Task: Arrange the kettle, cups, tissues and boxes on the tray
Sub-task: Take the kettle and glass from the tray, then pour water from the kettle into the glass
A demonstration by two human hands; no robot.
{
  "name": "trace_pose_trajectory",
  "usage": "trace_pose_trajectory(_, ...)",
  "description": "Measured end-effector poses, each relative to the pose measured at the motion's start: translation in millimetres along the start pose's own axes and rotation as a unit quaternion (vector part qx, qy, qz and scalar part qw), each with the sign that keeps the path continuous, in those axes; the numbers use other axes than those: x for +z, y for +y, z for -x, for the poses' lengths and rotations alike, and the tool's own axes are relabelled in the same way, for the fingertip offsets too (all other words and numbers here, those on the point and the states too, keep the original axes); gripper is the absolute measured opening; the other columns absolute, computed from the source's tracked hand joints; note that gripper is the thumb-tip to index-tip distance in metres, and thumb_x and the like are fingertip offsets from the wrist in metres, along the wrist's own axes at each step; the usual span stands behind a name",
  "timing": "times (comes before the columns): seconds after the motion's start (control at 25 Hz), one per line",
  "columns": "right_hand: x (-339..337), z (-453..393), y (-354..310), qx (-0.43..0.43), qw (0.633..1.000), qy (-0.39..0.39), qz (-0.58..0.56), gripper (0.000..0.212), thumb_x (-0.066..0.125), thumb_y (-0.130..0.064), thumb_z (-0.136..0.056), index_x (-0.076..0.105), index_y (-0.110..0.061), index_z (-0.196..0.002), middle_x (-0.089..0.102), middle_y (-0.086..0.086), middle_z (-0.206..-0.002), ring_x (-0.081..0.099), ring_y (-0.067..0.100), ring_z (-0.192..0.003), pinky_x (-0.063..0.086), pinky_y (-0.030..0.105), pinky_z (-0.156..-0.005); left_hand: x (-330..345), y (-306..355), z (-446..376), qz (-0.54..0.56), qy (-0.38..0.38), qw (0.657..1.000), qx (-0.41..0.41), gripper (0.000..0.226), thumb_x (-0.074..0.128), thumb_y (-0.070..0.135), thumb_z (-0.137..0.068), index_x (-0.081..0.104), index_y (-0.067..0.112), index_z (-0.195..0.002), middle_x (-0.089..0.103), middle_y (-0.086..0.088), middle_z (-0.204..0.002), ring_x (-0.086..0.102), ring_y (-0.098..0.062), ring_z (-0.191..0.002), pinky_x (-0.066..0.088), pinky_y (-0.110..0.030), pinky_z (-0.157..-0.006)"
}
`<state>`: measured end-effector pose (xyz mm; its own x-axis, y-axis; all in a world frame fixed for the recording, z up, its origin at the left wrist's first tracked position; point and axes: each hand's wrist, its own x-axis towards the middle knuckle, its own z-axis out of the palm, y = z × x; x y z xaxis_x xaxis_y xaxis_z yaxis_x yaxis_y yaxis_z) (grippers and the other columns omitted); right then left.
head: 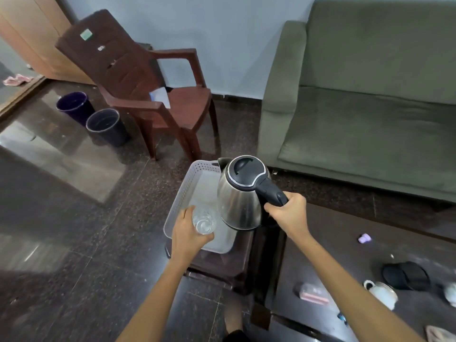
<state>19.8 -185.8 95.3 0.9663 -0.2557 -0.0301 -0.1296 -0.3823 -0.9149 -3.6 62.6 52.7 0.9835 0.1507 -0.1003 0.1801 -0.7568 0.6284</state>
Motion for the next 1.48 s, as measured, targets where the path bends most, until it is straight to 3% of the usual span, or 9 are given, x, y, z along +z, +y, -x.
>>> trace_pose_trajectory(0.28, -165.7, 78.7, 62.4, 0.053, 0.994, 0.071, 0.058, 0.033, 0.061, -0.016, -0.052, 0.035, 0.005, -0.048, 0.033, 0.005, -0.047, 0.028, 0.011, -0.052, 0.024, 0.027, -0.049, 59.8, 88.5, 75.5, 0.002, -0.052, 0.995, 0.089, 0.082, 0.086, 0.029, -0.044, 0.055, 0.011, -0.117, 0.057, -0.007, -0.113, 0.056, -0.026, -0.101, 0.042, -0.029, -0.084)
trace_pose_trajectory(0.44, -241.8, 115.7, 98.4, 0.073, 0.989, 0.098, 0.080, 0.037, 0.062, -0.012, -0.053, 0.027, -0.013, -0.044, 0.027, 0.001, -0.043, 0.024, 0.013, -0.048, 0.024, 0.026, -0.048, 115.3, 130.4, 110.6, -0.001, -0.082, 0.990, 0.114, 0.078, 0.081, 0.040, -0.042, 0.057, 0.015, -0.111, 0.059, -0.002, -0.107, 0.058, -0.019, -0.096, 0.043, -0.024, -0.082)
trace_pose_trajectory(0.6, -286.1, 131.7, 137.2, 0.114, 0.983, 0.112, 0.094, 0.048, 0.067, 0.003, -0.060, 0.027, -0.016, -0.044, 0.025, 0.000, -0.043, 0.021, 0.009, -0.047, 0.020, 0.025, -0.043, 168.6, 166.5, 125.8, 0.000, -0.112, 0.985, 0.129, 0.074, 0.084, 0.039, -0.043, 0.058, 0.017, -0.109, 0.058, 0.002, -0.101, 0.057, -0.016, -0.093, 0.044, -0.024, -0.078)
trace_pose_trajectory(0.88, -288.3, 120.4, 199.1, 0.153, 0.974, 0.155, 0.060, 0.031, 0.060, -0.013, -0.052, 0.030, -0.012, -0.044, 0.025, 0.003, -0.044, 0.022, 0.014, -0.049, 0.019, 0.027, -0.048, 258.6, 183.6, 90.1, -0.025, -0.166, 0.978, 0.127, 0.081, 0.086, 0.034, -0.044, 0.056, 0.014, -0.116, 0.057, 0.000, -0.107, 0.059, -0.019, -0.095, 0.045, -0.025, -0.077)
trace_pose_trajectory(1.08, -276.3, 99.6, 236.6, 0.164, 0.969, 0.181, 0.041, 0.034, 0.063, -0.009, -0.053, 0.030, -0.013, -0.043, 0.027, 0.004, -0.044, 0.024, 0.013, -0.048, 0.022, 0.028, -0.047, 317.6, 163.0, 58.6, -0.039, -0.188, 0.969, 0.157, 0.089, 0.088, 0.028, -0.045, 0.052, 0.007, -0.124, 0.056, -0.007, -0.120, 0.058, -0.024, -0.105, 0.048, -0.033, -0.087)
trace_pose_trajectory(1.48, -272.2, 86.1, 282.8, 0.149, 0.973, 0.169, 0.051, 0.038, 0.064, -0.011, -0.053, 0.027, -0.016, -0.044, 0.022, 0.002, -0.045, 0.020, 0.013, -0.048, 0.021, 0.026, -0.047, 377.8, 144.3, 48.7, -0.061, -0.215, 0.960, 0.167, 0.092, 0.089, 0.029, -0.045, 0.051, 0.009, -0.126, 0.055, -0.006, -0.124, 0.056, -0.025, -0.112, 0.048, -0.037, -0.093)
